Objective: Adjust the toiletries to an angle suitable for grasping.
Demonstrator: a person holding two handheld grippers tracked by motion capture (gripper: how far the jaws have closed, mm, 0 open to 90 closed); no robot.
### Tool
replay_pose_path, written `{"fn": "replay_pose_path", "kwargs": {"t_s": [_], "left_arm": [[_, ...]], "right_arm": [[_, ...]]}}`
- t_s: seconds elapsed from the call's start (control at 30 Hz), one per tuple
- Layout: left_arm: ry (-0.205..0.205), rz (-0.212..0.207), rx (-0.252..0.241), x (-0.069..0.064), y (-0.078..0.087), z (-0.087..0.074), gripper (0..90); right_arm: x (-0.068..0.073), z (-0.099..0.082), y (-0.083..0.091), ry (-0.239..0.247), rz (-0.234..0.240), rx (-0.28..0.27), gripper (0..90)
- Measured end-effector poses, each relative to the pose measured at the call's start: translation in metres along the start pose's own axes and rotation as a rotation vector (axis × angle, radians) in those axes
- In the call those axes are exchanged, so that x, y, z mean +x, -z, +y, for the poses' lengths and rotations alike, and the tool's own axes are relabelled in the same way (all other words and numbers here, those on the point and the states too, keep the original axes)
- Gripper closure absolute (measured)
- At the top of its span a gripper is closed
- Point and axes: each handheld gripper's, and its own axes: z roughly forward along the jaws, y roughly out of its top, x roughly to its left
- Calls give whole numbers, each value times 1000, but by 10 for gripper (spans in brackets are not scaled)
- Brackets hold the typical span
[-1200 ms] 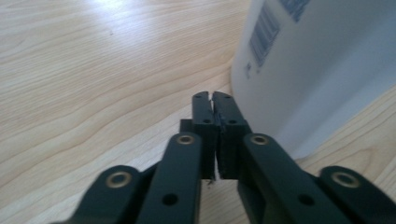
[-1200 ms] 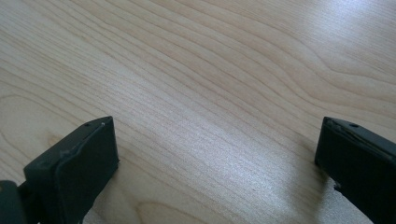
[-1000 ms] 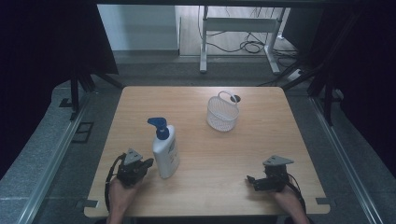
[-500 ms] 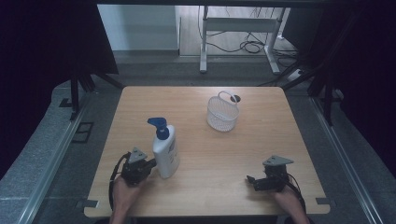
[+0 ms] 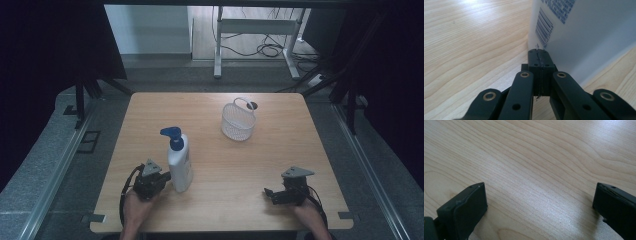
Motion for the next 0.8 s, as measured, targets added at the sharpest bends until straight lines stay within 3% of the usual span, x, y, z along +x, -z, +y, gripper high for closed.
{"fn": "replay_pose_path", "kwargs": {"t_s": [0.8], "left_arm": [[-62, -43, 1, -23, -11, 10, 891]], "right_arm": [[0, 0, 0, 1, 1, 0, 0]]}}
